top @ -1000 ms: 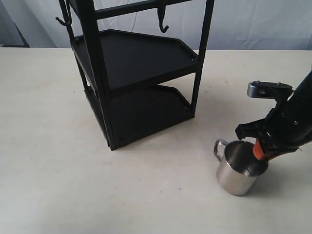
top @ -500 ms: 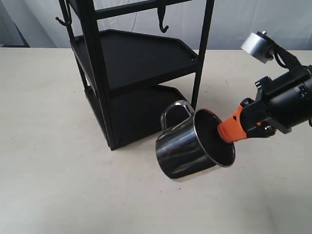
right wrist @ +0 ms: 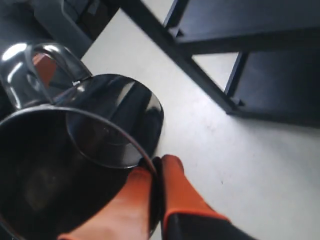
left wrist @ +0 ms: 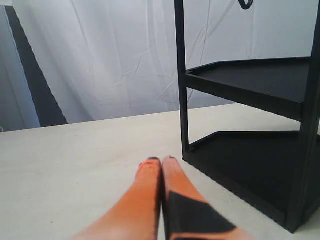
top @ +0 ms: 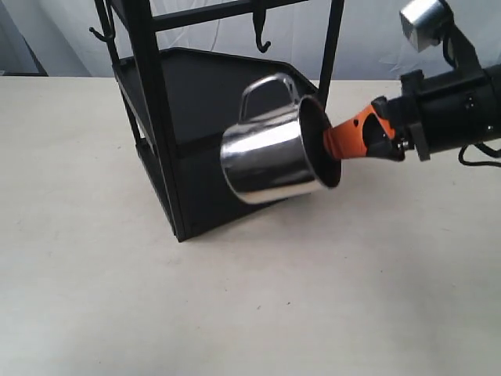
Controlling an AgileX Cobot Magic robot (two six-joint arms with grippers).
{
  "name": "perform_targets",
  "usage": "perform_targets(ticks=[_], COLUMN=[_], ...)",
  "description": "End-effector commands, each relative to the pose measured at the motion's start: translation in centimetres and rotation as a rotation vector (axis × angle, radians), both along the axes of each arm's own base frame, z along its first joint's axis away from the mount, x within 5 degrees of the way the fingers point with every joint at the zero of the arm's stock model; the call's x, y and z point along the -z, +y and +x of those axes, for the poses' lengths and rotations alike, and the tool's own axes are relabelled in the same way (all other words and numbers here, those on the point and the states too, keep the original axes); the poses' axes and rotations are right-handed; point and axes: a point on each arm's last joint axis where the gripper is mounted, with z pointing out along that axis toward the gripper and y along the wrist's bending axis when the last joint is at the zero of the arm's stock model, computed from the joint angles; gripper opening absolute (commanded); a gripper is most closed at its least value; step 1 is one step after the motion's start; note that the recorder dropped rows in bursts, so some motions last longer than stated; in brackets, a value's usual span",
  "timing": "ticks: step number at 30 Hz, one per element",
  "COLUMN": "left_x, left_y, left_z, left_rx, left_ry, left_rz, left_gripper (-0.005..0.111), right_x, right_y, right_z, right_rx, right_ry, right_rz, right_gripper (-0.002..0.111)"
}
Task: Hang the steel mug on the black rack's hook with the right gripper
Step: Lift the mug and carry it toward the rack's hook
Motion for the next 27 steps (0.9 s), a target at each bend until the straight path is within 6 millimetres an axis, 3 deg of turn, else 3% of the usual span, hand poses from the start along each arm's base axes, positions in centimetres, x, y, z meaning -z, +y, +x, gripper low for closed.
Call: perform_targets(ticks=[1, 8, 17, 20, 27], left_x=[-0.1, -0.1, -0.1, -0.1, -0.1], left_y=[0.0, 0.0, 0.0, 0.0, 0.0], left_z=[0.0, 0.0, 0.0, 0.0, 0.0], left_rx=[0.004, 0.004, 0.004, 0.004, 0.004], left_ry=[-0.010, -0.010, -0.010, -0.010, -0.010], left_rz=[0.004, 0.004, 0.004, 0.004, 0.004], left_gripper=[0.002, 0.002, 0.002, 0.002, 0.002], right_x=[-0.4, 1.2, 1.9, 1.5, -2.2], right_y=[-1.9, -2.3, -2.4, -2.5, -2.0], right_z=[3.3, 6.6, 6.9, 6.5, 4.6], right_rx=[0.117, 0.147, 0.153, 0.151, 0.151], right_ry=[-0.027, 0.034, 0.109, 0.123, 0.027], right_rz=[0.100, 0.109, 0.081, 0.059, 0.087], right_gripper=[-0.001, -0.001, -0.001, -0.001, -0.001])
